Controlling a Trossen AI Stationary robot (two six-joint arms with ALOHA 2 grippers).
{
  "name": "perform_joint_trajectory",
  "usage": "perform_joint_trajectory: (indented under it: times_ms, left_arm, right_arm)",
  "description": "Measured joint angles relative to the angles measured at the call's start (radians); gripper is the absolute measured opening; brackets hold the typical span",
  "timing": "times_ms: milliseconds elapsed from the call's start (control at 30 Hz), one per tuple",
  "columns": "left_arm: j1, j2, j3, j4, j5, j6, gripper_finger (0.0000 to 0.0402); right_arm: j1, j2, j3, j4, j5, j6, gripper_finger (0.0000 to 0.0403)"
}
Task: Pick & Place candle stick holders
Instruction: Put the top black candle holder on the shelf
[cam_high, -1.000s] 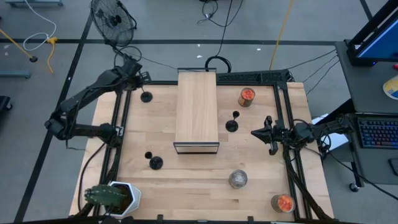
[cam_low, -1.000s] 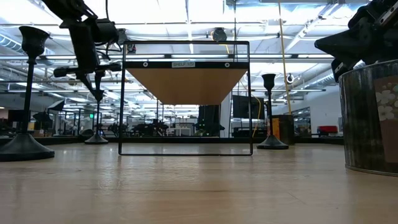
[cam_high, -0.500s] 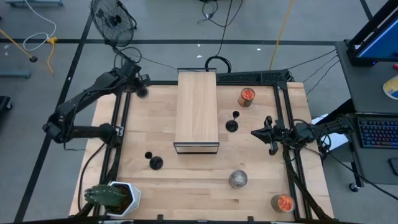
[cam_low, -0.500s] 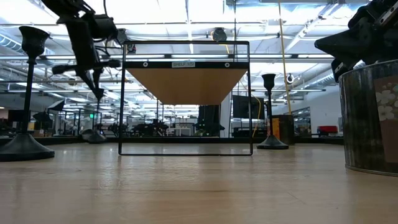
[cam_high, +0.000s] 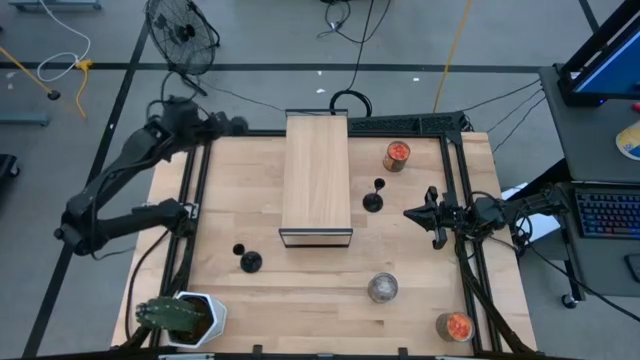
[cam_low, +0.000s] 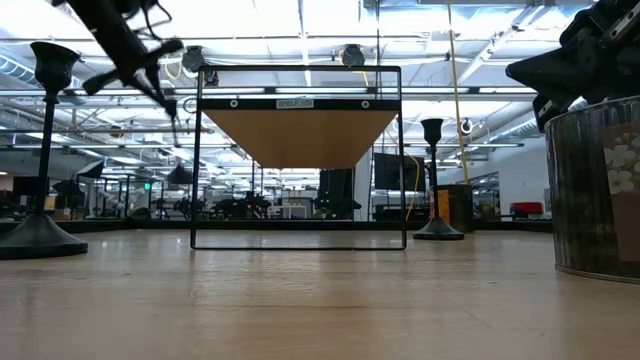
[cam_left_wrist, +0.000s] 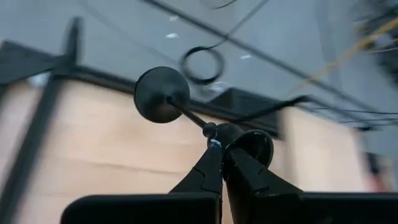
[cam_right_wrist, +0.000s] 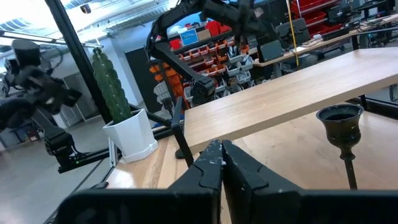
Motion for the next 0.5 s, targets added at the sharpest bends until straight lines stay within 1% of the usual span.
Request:
perform_joint_trajectory:
  times_ms: [133,267,367,500]
  left_arm:
    - [-0.019,-0.062,0.002,0.123,0.073,-0.023,0.0003]
    - [-0.046,-0.090,0.002,0.237,0.144,-0.052,0.0002]
    - [-0.078,-0.088,0.003,0.302,0.170,-0.077,0.0002]
    - [-0.129,-0.068,0.005,0.354,0.171,-0.102,0.0002]
  right_arm:
    - [0.000,0.000,0.000,0.000,0.000,0.000,0.0000]
    - [0.000,0.000,0.000,0.000,0.000,0.000,0.0000]
    - [0.000,0.000,0.000,0.000,0.000,-0.002,0.0000]
    - [0.000,0.000,0.000,0.000,0.000,-0.032,0.0000]
